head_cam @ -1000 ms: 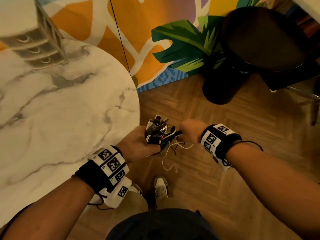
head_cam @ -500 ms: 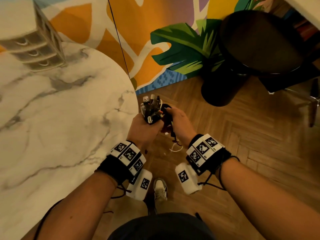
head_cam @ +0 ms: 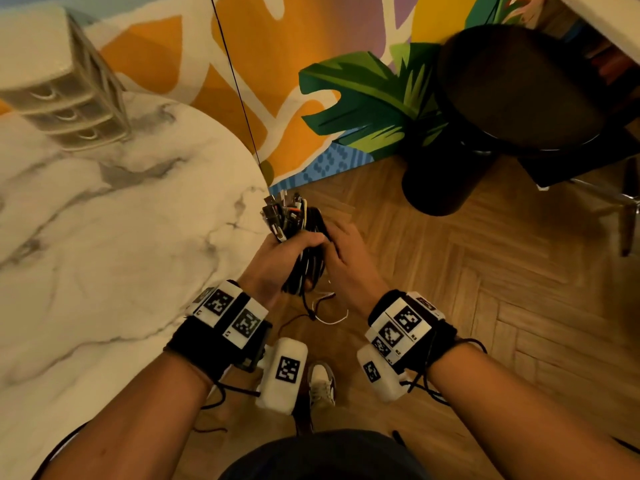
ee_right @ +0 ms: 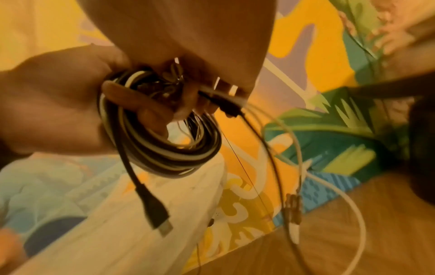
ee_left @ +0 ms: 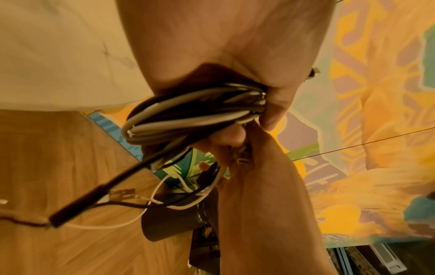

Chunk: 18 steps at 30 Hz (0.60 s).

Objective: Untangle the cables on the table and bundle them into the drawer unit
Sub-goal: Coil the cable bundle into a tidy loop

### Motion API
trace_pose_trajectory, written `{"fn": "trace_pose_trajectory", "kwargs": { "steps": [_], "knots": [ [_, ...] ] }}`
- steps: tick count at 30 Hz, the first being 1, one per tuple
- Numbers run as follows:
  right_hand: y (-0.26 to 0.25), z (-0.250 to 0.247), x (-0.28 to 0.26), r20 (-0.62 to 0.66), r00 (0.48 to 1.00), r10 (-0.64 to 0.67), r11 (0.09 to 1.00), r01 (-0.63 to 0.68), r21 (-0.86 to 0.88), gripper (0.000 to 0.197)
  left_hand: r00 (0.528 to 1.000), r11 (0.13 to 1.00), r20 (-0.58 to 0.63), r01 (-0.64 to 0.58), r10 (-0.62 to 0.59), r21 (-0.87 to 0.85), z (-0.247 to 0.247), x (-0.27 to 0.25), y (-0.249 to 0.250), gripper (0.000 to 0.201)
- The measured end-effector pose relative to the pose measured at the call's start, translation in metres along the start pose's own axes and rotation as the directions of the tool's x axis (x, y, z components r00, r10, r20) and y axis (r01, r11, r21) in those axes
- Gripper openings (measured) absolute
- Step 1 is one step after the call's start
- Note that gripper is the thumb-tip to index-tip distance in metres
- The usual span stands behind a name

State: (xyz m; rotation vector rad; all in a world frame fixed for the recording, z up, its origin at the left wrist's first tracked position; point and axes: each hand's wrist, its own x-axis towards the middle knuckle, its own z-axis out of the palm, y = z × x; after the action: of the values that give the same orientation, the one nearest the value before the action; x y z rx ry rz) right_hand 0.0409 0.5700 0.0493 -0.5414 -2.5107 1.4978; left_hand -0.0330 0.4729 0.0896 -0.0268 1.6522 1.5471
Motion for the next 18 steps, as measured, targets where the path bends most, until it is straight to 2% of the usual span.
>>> {"fn": "trace_pose_trajectory", "kwargs": {
  "steps": [4,7,10,12,14,15,16,18],
  "knots": [
    [0.000,-0.004,-0.007,0.105,0.991,-0.087,0.969,0.109,-0.221,0.041,0.998,0.999,0.033,0.052,-0.052,0.012,-0.007,0.000,-0.005,0.016],
    [0.001,-0.010,-0.007,0.169,0.978,-0.119,0.891,0.180,-0.417,0.036,0.993,0.996,0.079,0.085,-0.088,0.034,-0.016,0.000,-0.008,0.015],
    [0.001,-0.012,-0.003,0.169,0.973,-0.158,0.876,0.217,-0.430,0.034,0.992,0.996,0.100,0.074,-0.078,0.046,-0.021,0.000,-0.007,0.014],
    [0.003,-0.011,-0.002,0.072,0.991,-0.116,0.942,0.133,-0.308,0.030,0.989,0.996,0.120,0.086,-0.088,0.024,-0.024,0.001,-0.004,0.012],
    [0.003,-0.011,0.000,-0.032,0.998,0.052,0.998,-0.053,-0.030,0.048,0.978,0.993,0.175,0.118,-0.112,-0.022,-0.027,0.000,-0.002,0.020],
    [0.001,-0.012,0.002,-0.011,0.988,0.154,0.976,-0.150,0.156,0.062,0.971,0.990,0.207,0.135,-0.123,-0.045,-0.027,-0.001,-0.002,0.026],
    [0.000,-0.013,0.003,0.078,0.971,0.224,0.915,-0.237,0.326,0.075,0.963,0.988,0.238,0.145,-0.128,-0.058,-0.028,-0.001,-0.004,0.031],
    [0.002,-0.014,0.005,0.308,0.927,0.215,0.768,-0.355,0.533,0.089,0.943,0.985,0.310,0.150,-0.119,-0.080,-0.029,-0.001,-0.005,0.035]
  ]
}}
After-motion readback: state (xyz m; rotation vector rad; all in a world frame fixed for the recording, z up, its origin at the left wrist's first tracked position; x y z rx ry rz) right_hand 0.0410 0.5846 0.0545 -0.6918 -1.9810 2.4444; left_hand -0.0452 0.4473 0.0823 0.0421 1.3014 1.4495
